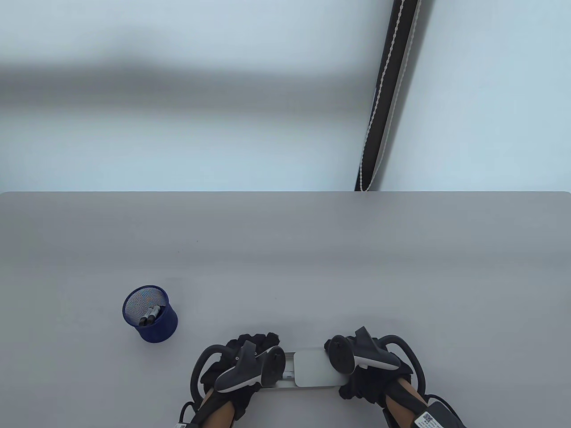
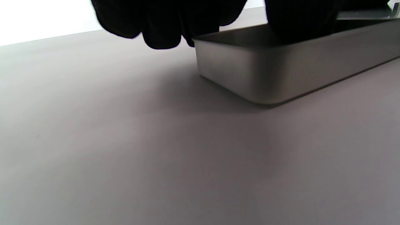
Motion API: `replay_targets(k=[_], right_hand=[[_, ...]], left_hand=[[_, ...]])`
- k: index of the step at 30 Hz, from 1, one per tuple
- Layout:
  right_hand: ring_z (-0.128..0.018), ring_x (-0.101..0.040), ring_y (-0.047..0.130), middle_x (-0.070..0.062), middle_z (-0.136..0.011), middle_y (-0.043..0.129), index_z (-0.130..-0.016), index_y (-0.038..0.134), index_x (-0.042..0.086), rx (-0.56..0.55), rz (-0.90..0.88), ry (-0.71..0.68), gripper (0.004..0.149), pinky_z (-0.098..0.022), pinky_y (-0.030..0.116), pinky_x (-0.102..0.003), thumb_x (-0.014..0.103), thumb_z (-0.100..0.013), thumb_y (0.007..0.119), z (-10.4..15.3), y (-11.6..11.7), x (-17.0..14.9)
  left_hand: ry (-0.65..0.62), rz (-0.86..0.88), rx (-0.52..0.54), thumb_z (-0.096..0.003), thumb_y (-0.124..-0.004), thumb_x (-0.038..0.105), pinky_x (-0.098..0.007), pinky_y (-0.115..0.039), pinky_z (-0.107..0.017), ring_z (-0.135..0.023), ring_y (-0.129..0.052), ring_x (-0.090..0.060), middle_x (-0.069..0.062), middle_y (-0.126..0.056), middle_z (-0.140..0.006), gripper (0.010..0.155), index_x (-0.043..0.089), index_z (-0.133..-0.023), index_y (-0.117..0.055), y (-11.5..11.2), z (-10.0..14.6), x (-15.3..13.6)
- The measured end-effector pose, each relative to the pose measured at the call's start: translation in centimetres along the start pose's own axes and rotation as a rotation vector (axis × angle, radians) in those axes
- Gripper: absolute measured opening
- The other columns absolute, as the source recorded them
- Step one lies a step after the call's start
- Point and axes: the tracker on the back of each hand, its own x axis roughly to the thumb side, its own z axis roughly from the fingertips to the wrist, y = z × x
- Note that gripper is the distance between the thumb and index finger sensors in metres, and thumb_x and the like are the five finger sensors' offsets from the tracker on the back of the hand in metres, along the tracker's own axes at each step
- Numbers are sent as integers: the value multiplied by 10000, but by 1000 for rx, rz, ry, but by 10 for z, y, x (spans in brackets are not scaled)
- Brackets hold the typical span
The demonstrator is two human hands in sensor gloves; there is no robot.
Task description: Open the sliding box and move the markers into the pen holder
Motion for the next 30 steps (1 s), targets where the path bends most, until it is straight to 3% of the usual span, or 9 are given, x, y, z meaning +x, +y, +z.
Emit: replay_targets(k=[3,5,8,10,11,20,21,25,30], right_hand=[[-992,-295,414,-14,-1030,350,-914,284,384,-1,2,0,746,-755,415,-482,548,-358,753,0,0,0],[-991,-297,418,-16,-1030,354,-915,286,382,-1,3,-1,747,-754,419,-482,548,-358,754,0,0,1],[-992,-296,418,-15,-1030,354,-915,286,382,0,0,-1,747,-754,418,-482,548,-357,755,0,0,1],[-991,-297,418,-15,-1030,355,-915,287,383,-3,2,-1,748,-754,418,-481,548,-356,756,0,0,1],[-991,-297,419,-16,-1030,355,-915,286,383,-3,2,-1,748,-754,418,-482,547,-356,756,0,0,1],[-990,-297,423,-15,-1030,359,-916,287,382,-8,7,2,748,-754,422,-481,547,-356,754,0,1,2],[-990,-298,423,-16,-1029,360,-915,287,383,-8,7,2,747,-753,422,-481,547,-355,754,0,1,2],[-987,-301,426,-18,-1029,361,-916,288,380,-12,8,0,747,-752,424,-482,547,-356,753,0,1,3],[-986,-302,433,-22,-1029,366,-917,291,374,-18,17,0,746,-750,430,-481,549,-356,751,1,1,4]], left_hand=[[1,-42,-8,-486,-827,523,-414,-747,-751,-1001,-795,-176,140,-697,-1125,701,401,-1103,-517,-3,-4,6],[12,-72,22,-434,-925,439,-396,-764,-740,-969,-820,-141,152,-717,-1095,746,421,-1076,-547,-4,-6,8],[27,-79,53,-379,-973,399,-372,-790,-718,-918,-856,-103,162,-756,-1048,768,438,-1043,-589,-4,-8,9],[43,-74,62,-374,-979,385,-359,-800,-707,-892,-868,-84,159,-764,-1032,761,445,-1031,-600,-5,-9,10],[49,-75,70,-371,-979,381,-354,-807,-700,-879,-876,-76,225,-763,-1015,751,449,-1021,-609,-5,-9,10],[93,-123,126,-348,-977,340,-311,-860,-646,-789,-927,-26,237,-803,-944,705,468,-966,-662,-7,-13,16],[91,-130,130,-273,-988,366,-310,-861,-643,-784,-928,-26,235,-806,-938,767,466,-963,-666,-7,-14,16],[94,-143,136,-272,-986,368,-300,-868,-632,-771,-939,-19,242,-814,-927,755,473,-952,-674,-6,-13,17],[56,-223,174,-242,-978,370,-203,-914,-568,-727,-973,-5,218,-839,-905,769,451,-950,-690,-7,-12,21]])
